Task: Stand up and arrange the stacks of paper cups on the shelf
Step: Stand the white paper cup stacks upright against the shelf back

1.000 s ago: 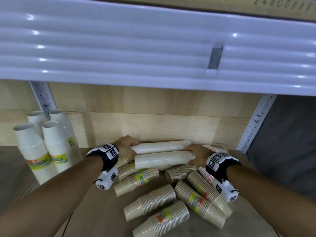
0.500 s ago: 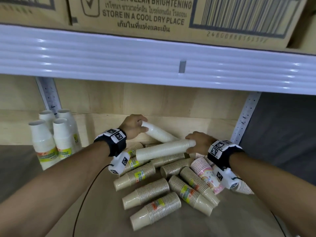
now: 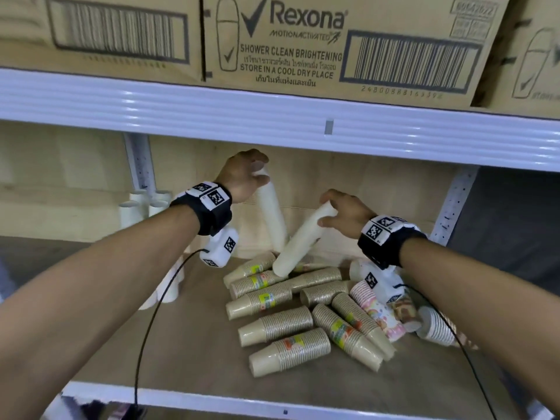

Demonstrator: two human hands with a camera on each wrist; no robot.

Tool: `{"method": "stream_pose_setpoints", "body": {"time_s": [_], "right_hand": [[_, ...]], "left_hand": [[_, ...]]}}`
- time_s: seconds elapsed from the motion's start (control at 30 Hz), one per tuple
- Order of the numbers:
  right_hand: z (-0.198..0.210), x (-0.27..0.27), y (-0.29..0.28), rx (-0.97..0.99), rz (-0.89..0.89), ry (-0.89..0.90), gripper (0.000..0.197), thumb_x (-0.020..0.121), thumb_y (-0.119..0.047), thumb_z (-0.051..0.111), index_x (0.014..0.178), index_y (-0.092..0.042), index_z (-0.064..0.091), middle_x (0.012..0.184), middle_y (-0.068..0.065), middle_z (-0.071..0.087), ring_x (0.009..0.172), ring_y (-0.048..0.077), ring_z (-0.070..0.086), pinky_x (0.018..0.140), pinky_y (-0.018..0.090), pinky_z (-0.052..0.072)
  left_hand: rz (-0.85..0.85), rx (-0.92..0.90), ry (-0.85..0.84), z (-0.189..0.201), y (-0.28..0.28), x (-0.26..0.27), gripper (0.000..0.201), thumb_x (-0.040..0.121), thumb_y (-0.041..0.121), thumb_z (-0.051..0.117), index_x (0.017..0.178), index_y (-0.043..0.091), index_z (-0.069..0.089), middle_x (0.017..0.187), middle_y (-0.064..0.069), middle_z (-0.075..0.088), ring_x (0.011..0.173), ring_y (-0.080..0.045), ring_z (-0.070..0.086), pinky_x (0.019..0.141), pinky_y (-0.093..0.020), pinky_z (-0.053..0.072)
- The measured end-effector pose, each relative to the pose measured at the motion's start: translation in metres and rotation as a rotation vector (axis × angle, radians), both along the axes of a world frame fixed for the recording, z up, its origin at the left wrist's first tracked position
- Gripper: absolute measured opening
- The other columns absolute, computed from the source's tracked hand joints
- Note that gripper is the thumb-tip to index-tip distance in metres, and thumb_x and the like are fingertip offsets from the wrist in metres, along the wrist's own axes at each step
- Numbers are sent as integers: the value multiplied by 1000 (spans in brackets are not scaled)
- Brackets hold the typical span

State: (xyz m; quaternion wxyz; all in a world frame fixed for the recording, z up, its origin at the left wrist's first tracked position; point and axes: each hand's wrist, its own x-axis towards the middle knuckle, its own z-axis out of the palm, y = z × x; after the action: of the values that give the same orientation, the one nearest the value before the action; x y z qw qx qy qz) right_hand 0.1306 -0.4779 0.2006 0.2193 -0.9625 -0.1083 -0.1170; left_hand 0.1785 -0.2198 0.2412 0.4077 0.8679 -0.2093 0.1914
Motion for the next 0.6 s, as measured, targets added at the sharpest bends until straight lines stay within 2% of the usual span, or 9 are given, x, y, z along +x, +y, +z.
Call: {"method": "stream_pose_setpoints", "body": {"time_s": [0.07, 0.17, 0.3, 0.4, 0.5, 0.53, 0.6], "right_hand": [[9, 2, 17, 27, 38, -19, 52, 85, -24, 71, 131, -17, 48, 120, 6, 56, 112, 21, 55, 87, 27, 43], [20, 5, 46, 105, 90, -35, 54, 84, -22, 73, 131, -17, 47, 137, 9, 53, 127, 19, 50, 93, 27, 43], [29, 11, 86, 119, 157, -59, 55, 83, -22, 73, 132, -17, 47, 141, 2, 52, 129, 15, 49, 98, 27, 43], [28, 16, 116, 114, 207, -49, 57, 84, -25, 73, 134, -18, 46, 140, -1, 52, 130, 15, 48, 100, 27, 41], [24, 16, 147, 128, 268, -29, 58, 84, -23, 72, 135, -19, 45, 142, 1, 50, 131, 17, 47, 98, 22, 37], [22, 16, 157, 131, 287, -20, 58, 85, -22, 72, 136, -19, 45, 143, 1, 50, 130, 17, 48, 96, 21, 36], [19, 14, 176, 128, 321, 0, 58, 86, -21, 71, 137, -18, 44, 143, 1, 50, 124, 18, 51, 93, 22, 38]], "left_hand": [[64, 8, -41, 8, 14, -8, 36, 86, 16, 71, 121, 14, 62, 120, 1, 59, 110, -10, 55, 89, -21, 43], [110, 0, -19, 16, 38, -18, 39, 83, 17, 74, 120, 13, 63, 122, 1, 58, 112, -13, 56, 91, -25, 47], [151, 23, 39, 18, 73, -32, 38, 82, 18, 75, 119, 15, 64, 119, 1, 57, 114, -21, 59, 92, -36, 53], [191, 93, 78, 15, 97, -42, 39, 83, 18, 75, 120, 13, 64, 126, -5, 59, 113, -24, 60, 89, -32, 52], [205, 79, 140, 9, 123, -50, 37, 80, 17, 78, 115, 12, 65, 123, -13, 62, 114, -33, 61, 80, -30, 48], [219, 80, 158, 6, 131, -53, 37, 80, 16, 78, 114, 11, 66, 122, -14, 62, 114, -33, 61, 78, -28, 46], [236, 94, 187, 2, 144, -58, 38, 82, 14, 77, 117, 9, 65, 125, -12, 61, 115, -27, 60, 80, -25, 44]]}}
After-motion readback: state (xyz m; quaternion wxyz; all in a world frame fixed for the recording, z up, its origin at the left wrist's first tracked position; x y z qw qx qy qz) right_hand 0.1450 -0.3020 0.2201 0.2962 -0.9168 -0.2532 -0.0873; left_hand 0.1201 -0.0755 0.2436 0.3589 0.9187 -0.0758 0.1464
